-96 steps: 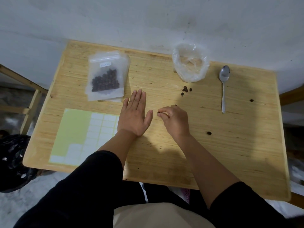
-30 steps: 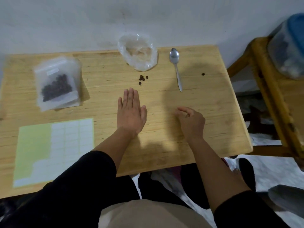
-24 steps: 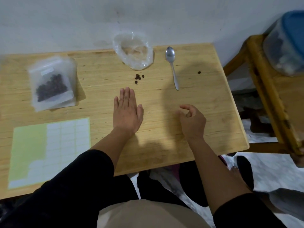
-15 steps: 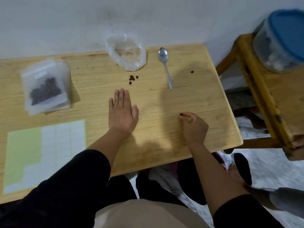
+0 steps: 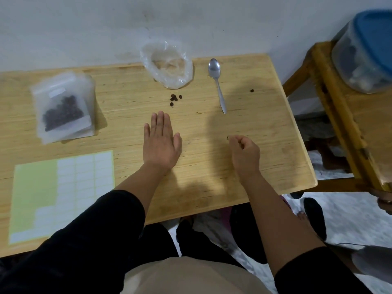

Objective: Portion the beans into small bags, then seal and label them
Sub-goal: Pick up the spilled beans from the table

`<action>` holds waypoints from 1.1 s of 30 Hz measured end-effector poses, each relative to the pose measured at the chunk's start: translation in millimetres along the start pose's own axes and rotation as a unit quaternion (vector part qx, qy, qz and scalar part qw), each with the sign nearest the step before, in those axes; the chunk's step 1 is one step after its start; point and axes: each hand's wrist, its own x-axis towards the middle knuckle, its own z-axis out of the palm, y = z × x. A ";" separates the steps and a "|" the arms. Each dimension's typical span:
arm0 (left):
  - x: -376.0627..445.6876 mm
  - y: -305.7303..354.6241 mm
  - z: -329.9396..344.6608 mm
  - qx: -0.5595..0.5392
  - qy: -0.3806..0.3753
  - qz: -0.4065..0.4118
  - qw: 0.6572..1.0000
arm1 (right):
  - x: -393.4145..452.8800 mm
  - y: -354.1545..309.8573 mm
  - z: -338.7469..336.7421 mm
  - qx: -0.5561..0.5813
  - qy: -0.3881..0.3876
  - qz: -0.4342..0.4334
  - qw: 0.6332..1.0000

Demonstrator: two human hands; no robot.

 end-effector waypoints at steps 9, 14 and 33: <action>5.1 -4.5 -4.0 -0.022 0.013 0.005 1.000 | 12.1 -30.5 31.3 0.402 -0.200 0.161 0.879; 33.1 -20.1 -13.9 -0.016 0.023 -0.041 0.999 | 30.1 -48.4 61.0 0.170 -0.159 0.070 0.970; 49.5 -37.9 -17.2 -0.005 0.035 -0.060 0.998 | 72.7 -65.3 131.4 -0.301 -0.156 -0.210 0.917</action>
